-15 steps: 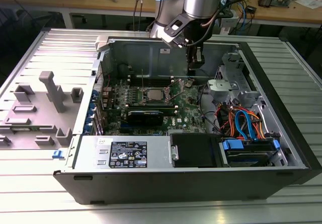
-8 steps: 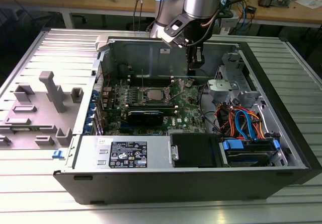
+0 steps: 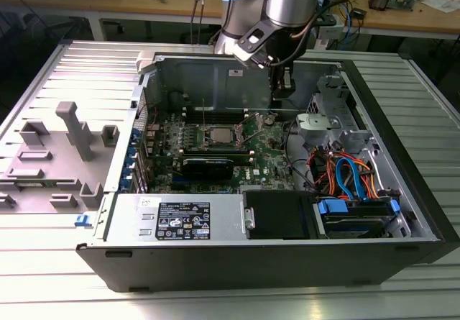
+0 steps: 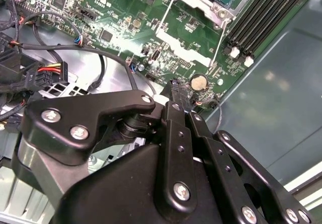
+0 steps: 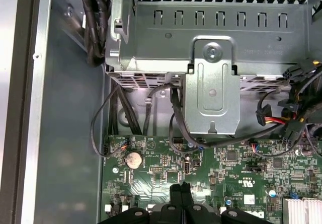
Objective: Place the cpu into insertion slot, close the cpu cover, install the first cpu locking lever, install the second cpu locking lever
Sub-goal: 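Close the cpu cover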
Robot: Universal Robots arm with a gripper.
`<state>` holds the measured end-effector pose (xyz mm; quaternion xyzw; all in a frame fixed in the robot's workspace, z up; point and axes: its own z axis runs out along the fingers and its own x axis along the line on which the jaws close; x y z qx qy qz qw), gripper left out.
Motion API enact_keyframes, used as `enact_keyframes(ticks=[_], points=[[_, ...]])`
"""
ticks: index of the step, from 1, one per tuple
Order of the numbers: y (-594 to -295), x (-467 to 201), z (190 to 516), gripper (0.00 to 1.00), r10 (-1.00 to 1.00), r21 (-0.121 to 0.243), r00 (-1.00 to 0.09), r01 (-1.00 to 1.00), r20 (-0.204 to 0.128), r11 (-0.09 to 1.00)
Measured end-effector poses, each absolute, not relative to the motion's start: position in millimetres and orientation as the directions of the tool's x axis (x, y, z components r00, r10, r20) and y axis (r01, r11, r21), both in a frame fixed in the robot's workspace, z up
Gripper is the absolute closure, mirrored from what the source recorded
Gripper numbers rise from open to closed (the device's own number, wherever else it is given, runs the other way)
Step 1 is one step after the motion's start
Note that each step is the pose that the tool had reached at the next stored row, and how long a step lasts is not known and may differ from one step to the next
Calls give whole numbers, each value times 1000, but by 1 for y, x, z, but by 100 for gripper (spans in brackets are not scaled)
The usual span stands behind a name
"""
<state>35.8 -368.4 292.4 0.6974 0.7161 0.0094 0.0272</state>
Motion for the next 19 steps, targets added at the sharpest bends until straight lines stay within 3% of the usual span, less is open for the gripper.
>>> enact_keyframes(ticks=[12, 19], points=[[-370, 44, 278, 89, 999, 47, -34, 998, -26, 35], [-371, 44, 266, 89, 999, 9, -37, 999, -25, 38]])
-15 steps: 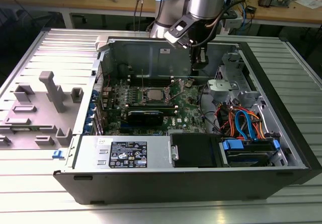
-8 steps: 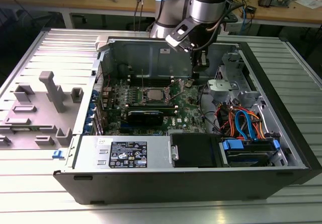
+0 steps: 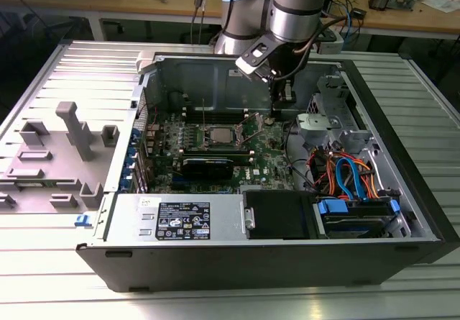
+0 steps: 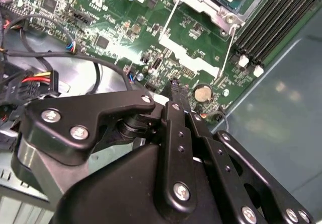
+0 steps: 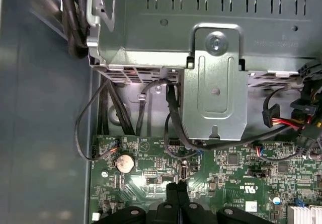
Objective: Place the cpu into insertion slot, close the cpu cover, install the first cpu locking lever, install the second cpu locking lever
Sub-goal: 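Close the cpu cover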
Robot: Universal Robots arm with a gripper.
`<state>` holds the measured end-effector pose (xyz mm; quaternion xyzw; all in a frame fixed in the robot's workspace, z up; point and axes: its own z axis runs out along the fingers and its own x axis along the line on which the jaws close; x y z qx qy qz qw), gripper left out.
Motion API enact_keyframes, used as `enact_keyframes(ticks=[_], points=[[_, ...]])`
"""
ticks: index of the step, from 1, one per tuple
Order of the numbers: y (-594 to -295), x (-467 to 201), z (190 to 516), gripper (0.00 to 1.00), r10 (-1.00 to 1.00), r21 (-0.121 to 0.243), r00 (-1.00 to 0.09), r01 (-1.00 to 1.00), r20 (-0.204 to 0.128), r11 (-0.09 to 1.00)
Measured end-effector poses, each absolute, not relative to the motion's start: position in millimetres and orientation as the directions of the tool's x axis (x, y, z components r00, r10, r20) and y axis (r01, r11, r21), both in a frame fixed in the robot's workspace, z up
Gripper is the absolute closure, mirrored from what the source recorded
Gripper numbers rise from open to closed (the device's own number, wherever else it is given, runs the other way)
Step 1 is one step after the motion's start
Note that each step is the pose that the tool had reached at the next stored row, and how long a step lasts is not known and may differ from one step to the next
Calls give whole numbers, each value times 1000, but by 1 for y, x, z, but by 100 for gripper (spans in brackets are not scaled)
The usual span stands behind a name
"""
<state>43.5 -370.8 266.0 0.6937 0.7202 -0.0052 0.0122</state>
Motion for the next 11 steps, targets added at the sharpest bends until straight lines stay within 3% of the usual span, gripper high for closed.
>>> enact_keyframes(ticks=[11], points=[[-372, 40, 244, 89, 998, -4, -51, 999, -24, 51]])
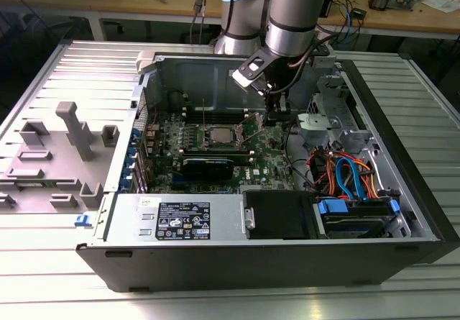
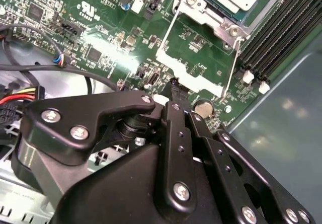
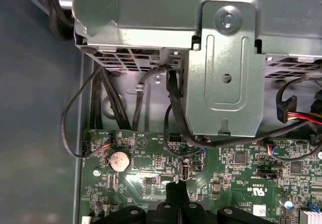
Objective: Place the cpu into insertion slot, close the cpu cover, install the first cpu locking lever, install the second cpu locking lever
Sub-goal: 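Close the cpu cover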
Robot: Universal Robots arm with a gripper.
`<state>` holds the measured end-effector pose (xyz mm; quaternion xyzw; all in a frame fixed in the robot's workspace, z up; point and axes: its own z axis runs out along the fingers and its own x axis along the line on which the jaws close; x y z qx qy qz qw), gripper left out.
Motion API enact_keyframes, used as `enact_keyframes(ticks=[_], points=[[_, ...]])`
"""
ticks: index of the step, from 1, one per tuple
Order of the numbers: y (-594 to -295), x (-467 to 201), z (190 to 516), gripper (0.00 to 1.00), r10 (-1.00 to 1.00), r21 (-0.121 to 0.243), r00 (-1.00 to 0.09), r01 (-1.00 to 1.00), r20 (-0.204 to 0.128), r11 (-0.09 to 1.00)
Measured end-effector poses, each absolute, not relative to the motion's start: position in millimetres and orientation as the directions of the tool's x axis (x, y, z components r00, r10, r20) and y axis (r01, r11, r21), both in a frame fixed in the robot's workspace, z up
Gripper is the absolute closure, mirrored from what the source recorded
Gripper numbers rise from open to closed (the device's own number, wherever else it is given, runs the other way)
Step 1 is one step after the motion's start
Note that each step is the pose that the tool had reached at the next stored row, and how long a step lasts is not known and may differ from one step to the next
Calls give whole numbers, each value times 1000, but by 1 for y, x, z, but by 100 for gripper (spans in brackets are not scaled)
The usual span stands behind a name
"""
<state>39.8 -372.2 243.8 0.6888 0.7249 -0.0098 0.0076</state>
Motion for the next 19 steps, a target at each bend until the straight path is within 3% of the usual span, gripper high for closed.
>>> enact_keyframes(ticks=[19], points=[[-371, 27, 243, 89, 998, -7, -54, 999, -24, 54]])
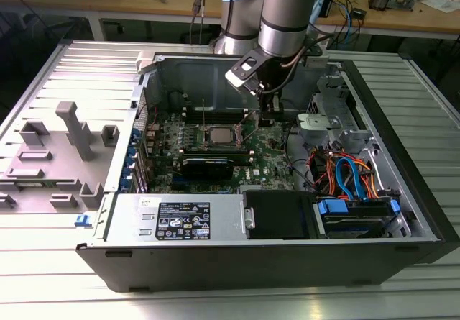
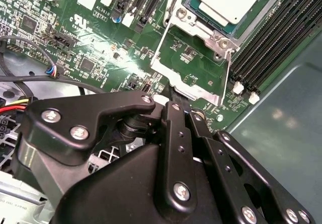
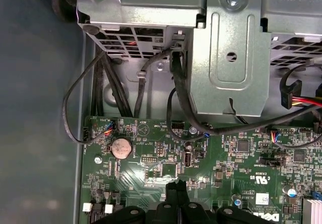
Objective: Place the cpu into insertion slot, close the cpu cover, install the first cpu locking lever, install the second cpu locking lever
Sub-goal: 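Close the cpu cover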
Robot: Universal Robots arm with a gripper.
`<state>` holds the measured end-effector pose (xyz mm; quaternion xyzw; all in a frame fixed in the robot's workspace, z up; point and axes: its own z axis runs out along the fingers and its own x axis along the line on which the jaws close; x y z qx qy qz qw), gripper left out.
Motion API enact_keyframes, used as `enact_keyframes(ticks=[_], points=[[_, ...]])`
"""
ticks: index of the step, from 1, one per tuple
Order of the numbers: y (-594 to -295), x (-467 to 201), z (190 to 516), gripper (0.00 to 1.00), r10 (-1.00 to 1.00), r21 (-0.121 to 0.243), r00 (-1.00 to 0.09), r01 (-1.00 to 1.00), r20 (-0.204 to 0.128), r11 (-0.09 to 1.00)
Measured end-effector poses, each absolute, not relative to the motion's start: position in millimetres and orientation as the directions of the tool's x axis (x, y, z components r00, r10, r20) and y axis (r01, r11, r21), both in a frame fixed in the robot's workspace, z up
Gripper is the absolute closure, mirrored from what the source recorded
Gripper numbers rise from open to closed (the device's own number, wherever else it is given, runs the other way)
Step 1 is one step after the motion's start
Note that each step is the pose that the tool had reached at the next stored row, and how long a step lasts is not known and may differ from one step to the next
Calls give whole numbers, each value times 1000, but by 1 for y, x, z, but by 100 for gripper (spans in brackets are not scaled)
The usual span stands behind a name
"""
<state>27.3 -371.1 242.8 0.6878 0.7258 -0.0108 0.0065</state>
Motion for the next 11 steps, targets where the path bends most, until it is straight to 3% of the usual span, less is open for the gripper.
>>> enact_keyframes(ticks=[11], points=[[-371, 17, 243, 89, 998, -7, -54, 999, -24, 54]])
